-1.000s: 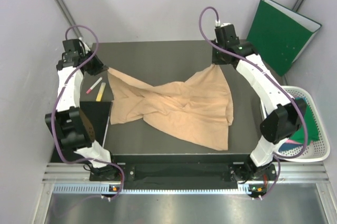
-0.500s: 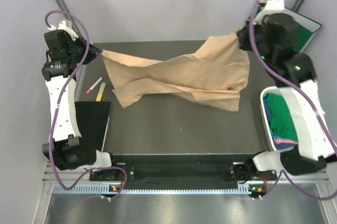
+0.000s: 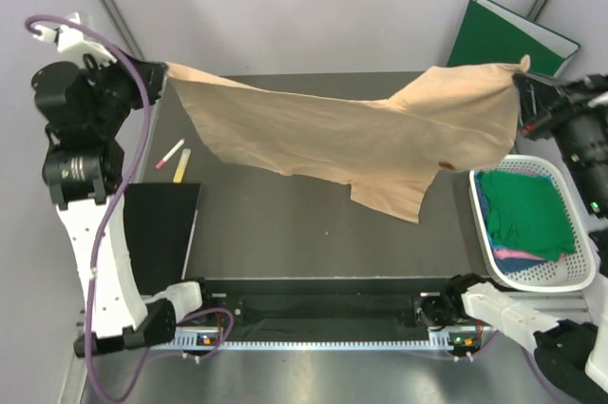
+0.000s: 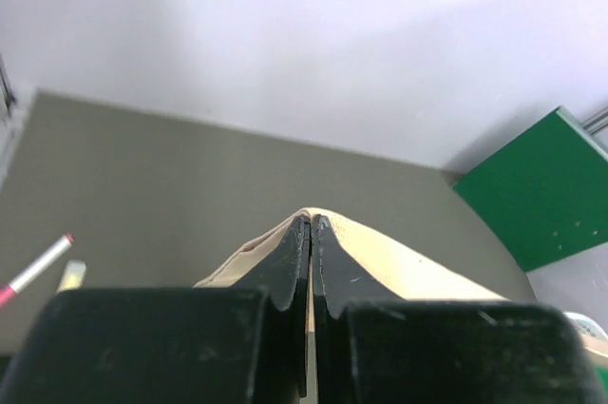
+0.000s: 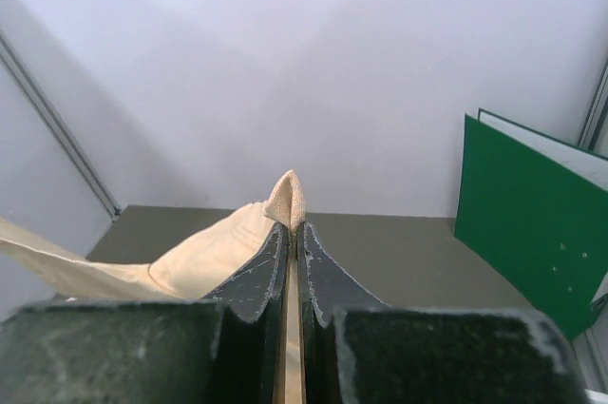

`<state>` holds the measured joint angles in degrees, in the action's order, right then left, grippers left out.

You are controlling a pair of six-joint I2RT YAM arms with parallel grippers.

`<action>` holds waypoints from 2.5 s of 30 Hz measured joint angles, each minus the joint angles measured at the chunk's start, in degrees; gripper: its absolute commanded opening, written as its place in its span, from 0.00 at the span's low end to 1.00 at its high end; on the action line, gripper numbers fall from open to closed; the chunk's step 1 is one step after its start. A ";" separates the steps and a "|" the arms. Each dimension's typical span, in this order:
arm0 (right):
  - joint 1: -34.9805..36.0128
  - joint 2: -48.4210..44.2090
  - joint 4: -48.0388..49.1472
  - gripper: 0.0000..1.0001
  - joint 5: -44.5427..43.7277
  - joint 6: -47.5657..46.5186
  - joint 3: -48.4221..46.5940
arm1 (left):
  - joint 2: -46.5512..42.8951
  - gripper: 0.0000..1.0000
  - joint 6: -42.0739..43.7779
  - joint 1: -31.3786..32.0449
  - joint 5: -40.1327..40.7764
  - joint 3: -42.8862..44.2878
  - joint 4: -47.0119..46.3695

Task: Fold and stack the t-shirts
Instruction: Flatten out the tshirt

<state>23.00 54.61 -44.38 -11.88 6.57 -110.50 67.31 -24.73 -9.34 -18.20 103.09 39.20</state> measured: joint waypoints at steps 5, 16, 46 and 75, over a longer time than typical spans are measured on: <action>0.00 -3.13 -2.38 0.00 1.86 -0.26 -3.61 | -5.73 0.00 1.31 1.62 2.84 3.45 0.09; -0.04 -4.15 -2.80 0.00 1.79 -1.53 -11.28 | -11.13 0.00 3.98 3.63 8.46 6.54 2.03; -3.89 19.37 13.57 0.00 1.55 -4.61 -5.95 | 11.21 0.00 2.14 3.78 11.28 4.61 -2.75; -3.93 2.16 17.86 0.00 0.24 -7.37 -2.82 | -0.94 0.00 6.99 8.00 16.15 8.81 -5.29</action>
<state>19.07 56.77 -26.52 -11.64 -0.80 -113.32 66.37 -17.74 -1.34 -2.04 111.90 33.91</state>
